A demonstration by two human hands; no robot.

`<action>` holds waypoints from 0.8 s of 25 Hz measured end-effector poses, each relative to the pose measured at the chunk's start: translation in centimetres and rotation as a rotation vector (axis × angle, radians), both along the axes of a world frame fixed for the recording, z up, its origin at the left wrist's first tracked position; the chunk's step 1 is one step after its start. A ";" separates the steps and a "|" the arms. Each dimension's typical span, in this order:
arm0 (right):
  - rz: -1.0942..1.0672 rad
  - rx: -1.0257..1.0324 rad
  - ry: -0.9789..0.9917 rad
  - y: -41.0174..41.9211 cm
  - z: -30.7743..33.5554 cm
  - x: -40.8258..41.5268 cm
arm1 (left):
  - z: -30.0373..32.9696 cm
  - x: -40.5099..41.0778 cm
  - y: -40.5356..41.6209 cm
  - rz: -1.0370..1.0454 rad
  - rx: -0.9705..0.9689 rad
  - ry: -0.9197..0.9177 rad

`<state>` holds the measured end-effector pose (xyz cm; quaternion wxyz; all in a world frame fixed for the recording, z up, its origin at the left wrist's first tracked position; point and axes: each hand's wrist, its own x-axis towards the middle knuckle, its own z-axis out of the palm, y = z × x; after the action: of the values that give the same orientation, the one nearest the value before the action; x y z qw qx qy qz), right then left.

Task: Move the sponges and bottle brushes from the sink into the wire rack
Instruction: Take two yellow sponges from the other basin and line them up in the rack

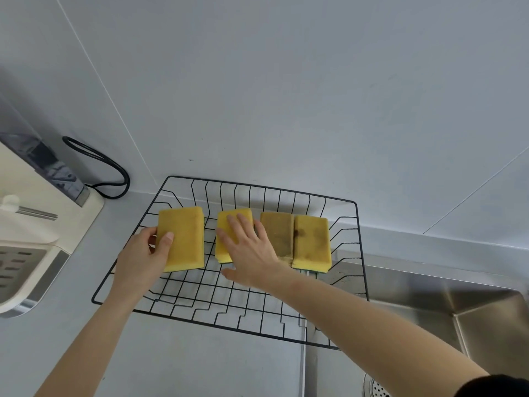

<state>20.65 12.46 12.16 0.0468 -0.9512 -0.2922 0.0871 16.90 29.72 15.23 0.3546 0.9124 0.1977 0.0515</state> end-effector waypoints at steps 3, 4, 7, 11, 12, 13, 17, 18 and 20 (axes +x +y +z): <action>-0.045 -0.036 -0.093 0.1 -1.5 0.1 | -0.1 0.1 0.1 0.004 0.003 0.004; -0.052 -0.050 -0.137 0.1 -1.7 0.2 | -0.1 0.2 0.0 0.002 0.004 0.006; -0.105 -0.101 -0.170 0.2 -2.3 0.2 | -0.2 0.5 -0.3 -0.008 0.011 0.005; -0.141 -0.054 -0.227 -0.3 -2.1 0.3 | -0.7 0.7 -0.4 -0.004 0.023 0.024; -0.107 -0.023 -0.233 -0.6 -2.0 0.6 | -0.9 0.9 -0.5 -0.007 0.029 0.037; -0.081 0.012 -0.220 -1.0 -1.9 0.8 | -1.1 1.0 -0.6 -0.012 0.038 0.053; -0.077 0.064 -0.185 -2.1 -1.8 1.0 | -1.9 2.0 -0.6 -0.037 0.094 0.101; -0.055 0.089 -0.158 -2.4 -2.0 1.0 | -2.0 2.1 -0.6 -0.038 0.111 0.106; 0.002 0.103 -0.111 -3.3 -2.2 1.1 | -2.1 2.1 -1.0 -0.045 0.151 0.109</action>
<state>21.75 9.14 9.97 0.0794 -0.9507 -0.2992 0.0190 19.00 28.73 13.11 0.2744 0.9423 0.1915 0.0083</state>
